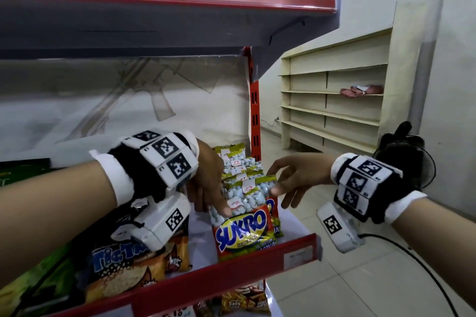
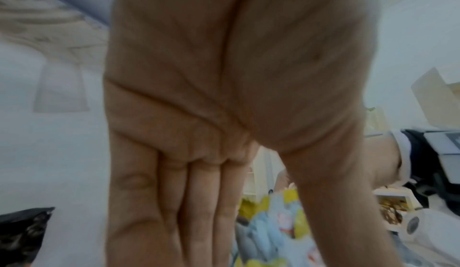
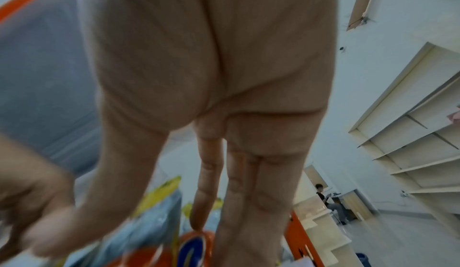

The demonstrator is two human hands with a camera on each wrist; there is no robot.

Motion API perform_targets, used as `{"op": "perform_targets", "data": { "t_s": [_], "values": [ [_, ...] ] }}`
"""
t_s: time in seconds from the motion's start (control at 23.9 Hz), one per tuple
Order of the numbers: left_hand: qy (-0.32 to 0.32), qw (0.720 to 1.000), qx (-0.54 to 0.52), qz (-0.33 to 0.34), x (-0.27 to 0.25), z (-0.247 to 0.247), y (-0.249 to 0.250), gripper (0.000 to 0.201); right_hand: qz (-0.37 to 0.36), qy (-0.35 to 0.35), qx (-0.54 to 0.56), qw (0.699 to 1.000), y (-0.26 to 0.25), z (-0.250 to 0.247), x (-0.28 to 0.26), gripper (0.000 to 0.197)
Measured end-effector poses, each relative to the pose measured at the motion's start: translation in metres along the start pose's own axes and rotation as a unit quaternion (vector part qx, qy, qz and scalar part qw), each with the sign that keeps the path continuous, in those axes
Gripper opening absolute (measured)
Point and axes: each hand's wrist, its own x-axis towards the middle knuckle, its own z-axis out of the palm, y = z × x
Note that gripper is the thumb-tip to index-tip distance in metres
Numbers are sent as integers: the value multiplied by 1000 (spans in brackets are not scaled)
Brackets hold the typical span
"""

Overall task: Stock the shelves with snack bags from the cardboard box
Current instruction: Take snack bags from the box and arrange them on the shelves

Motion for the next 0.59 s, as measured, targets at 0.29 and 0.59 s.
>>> {"op": "perform_targets", "data": {
  "t_s": [0.29, 0.59],
  "values": [
    [114, 985, -121, 54, 11, 19, 22, 29, -37, 64, 8, 997, 7, 10, -5, 16],
    [140, 981, -122, 59, 11, 25, 30, 33, -14, 44, 92, 995, 11, 13, -22, 46]
  ]
}}
